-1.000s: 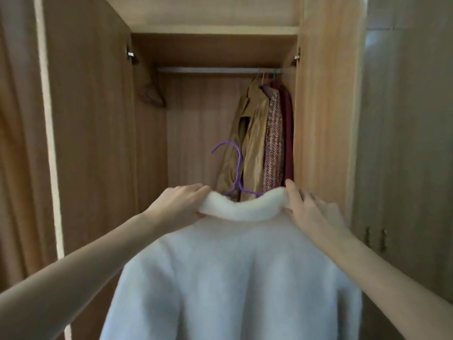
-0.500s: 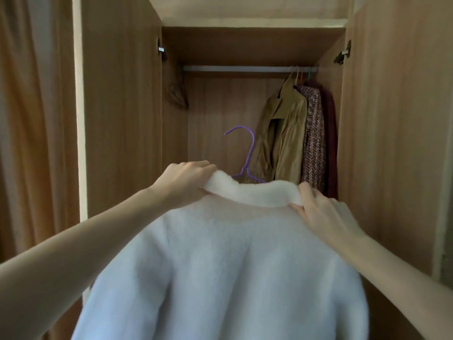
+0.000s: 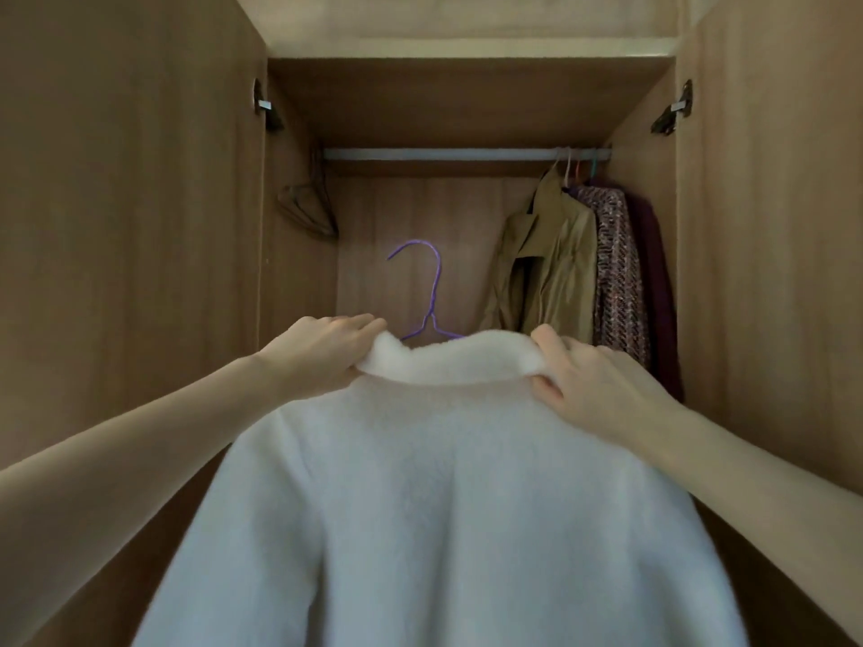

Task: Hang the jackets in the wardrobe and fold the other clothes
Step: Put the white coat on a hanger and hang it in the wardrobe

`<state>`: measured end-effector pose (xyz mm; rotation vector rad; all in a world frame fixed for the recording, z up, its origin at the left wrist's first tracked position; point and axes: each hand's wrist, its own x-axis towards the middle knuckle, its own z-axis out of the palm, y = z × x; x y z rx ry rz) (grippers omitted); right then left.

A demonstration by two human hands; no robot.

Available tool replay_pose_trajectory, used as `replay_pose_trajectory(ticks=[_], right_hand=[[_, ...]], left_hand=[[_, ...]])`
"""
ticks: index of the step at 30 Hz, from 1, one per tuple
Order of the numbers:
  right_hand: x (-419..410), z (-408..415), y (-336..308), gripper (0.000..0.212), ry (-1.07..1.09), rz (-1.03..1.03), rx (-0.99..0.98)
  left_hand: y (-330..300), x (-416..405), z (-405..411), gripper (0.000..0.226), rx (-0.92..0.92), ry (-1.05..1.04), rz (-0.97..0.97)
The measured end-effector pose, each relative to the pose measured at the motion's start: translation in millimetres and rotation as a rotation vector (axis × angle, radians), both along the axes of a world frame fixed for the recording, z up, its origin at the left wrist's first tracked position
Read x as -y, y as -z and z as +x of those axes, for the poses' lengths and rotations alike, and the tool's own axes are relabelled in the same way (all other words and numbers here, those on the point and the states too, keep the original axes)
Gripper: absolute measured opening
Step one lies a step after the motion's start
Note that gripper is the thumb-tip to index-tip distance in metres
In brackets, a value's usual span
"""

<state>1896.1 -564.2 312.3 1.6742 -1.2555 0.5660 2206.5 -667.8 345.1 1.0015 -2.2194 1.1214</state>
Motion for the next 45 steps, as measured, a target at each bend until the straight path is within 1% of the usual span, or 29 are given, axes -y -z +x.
replay_pose_trajectory(ticks=[4, 8, 11, 14, 16, 19, 21, 24, 26, 29, 33, 37, 40, 43, 45], right_hand=[[43, -25, -23, 0.026, 0.020, -0.057, -0.010], [76, -45, -42, 0.026, -0.030, -0.071, 0.017], [101, -55, -52, 0.034, -0.034, -0.048, 0.051], [129, -62, -59, 0.040, -0.002, -0.040, 0.038], [149, -65, -63, 0.037, 0.018, -0.030, 0.041], [173, -68, -71, 0.034, -0.009, -0.015, 0.054], [188, -70, -77, 0.040, -0.018, -0.032, 0.054], [212, -71, -92, 0.049, 0.040, -0.047, 0.062], [226, -68, -105, 0.047, 0.089, -0.051, 0.050], [244, -65, -125, 0.045, 0.161, -0.066, 0.045], [266, -66, -142, 0.035, 0.196, -0.028, 0.120], [289, -72, -150, 0.031, 0.223, -0.017, 0.174], [306, -76, -154, 0.030, 0.273, -0.022, 0.198], [324, -83, -157, 0.024, 0.189, -0.026, 0.337], [332, -90, -160, 0.021, 0.164, -0.076, 0.351]], left_hand=[[-28, 35, -21, 0.034, -0.014, 0.023, -0.049], [-54, 63, -39, 0.043, -0.015, -0.006, -0.081], [-69, 88, -52, 0.048, 0.004, -0.035, -0.093], [-76, 118, -62, 0.044, 0.008, -0.033, -0.107], [-79, 137, -68, 0.041, 0.008, -0.029, -0.104], [-84, 165, -73, 0.037, 0.015, -0.022, -0.080], [-89, 185, -73, 0.034, 0.017, 0.003, -0.092], [-103, 215, -77, 0.043, 0.030, 0.002, -0.119], [-116, 236, -81, 0.046, 0.023, -0.011, -0.118], [-134, 269, -89, 0.045, -0.006, 0.046, -0.146], [-150, 312, -100, 0.043, -0.053, 0.117, -0.143], [-157, 347, -111, 0.036, -0.058, 0.173, -0.182], [-163, 363, -121, 0.038, -0.058, 0.187, -0.192], [-172, 378, -130, 0.037, -0.088, 0.216, -0.235], [-179, 388, -140, 0.038, -0.098, 0.214, -0.267]])
